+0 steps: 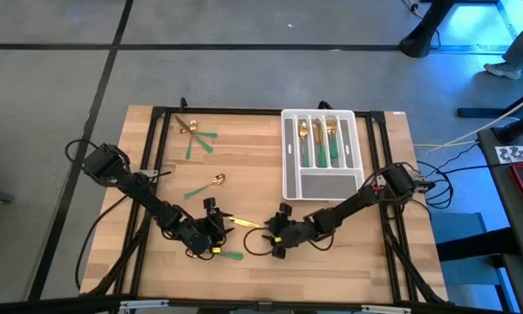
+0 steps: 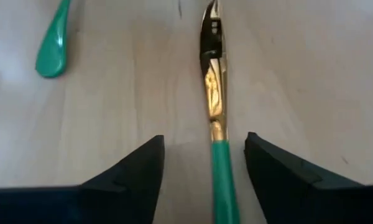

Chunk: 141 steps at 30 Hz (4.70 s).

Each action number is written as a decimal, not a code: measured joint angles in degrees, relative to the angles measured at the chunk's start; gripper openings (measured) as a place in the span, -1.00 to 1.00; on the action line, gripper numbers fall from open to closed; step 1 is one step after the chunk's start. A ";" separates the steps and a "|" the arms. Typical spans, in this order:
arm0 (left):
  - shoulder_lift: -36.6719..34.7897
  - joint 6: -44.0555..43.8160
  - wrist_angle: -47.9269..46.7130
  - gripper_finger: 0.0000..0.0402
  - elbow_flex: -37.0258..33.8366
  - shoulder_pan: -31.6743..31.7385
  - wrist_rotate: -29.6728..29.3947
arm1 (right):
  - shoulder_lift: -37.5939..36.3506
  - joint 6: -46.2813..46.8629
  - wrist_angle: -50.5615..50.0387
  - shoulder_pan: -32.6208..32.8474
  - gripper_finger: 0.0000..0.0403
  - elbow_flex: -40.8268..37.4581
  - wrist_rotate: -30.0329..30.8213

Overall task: Sort silverware
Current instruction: Put the green knife into the silverware tray

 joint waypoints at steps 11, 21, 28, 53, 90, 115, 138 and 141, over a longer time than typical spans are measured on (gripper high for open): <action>0.00 3.76 3.43 -0.02 0.00 -0.52 1.00 | -0.20 6.91 -6.02 4.02 -0.44 0.24 1.79; 0.00 9.84 8.89 -0.02 0.00 -1.25 1.25 | 3.85 12.62 -8.16 6.21 -0.90 0.46 3.97; 0.52 18.57 10.67 -0.02 0.00 -0.77 5.07 | 4.77 9.57 -0.60 6.39 -0.90 -0.26 3.45; 12.00 21.45 19.61 -0.05 0.29 10.24 26.47 | 5.16 5.97 4.03 6.37 -1.00 -0.52 4.57; 12.22 29.87 17.75 -1.00 0.17 9.08 22.14 | -3.58 11.45 -16.50 6.32 -0.04 2.40 0.60; 10.23 27.75 21.27 -0.69 0.05 4.79 18.62 | 1.31 16.15 -15.44 8.40 -0.99 2.91 -0.81; 9.40 31.73 6.54 -0.27 3.43 19.86 44.43 | -0.81 7.51 -14.56 9.33 -0.99 2.45 0.37; 9.37 32.90 5.37 -0.46 3.43 20.97 45.54 | -2.32 6.50 -15.08 9.34 -0.99 2.36 -0.42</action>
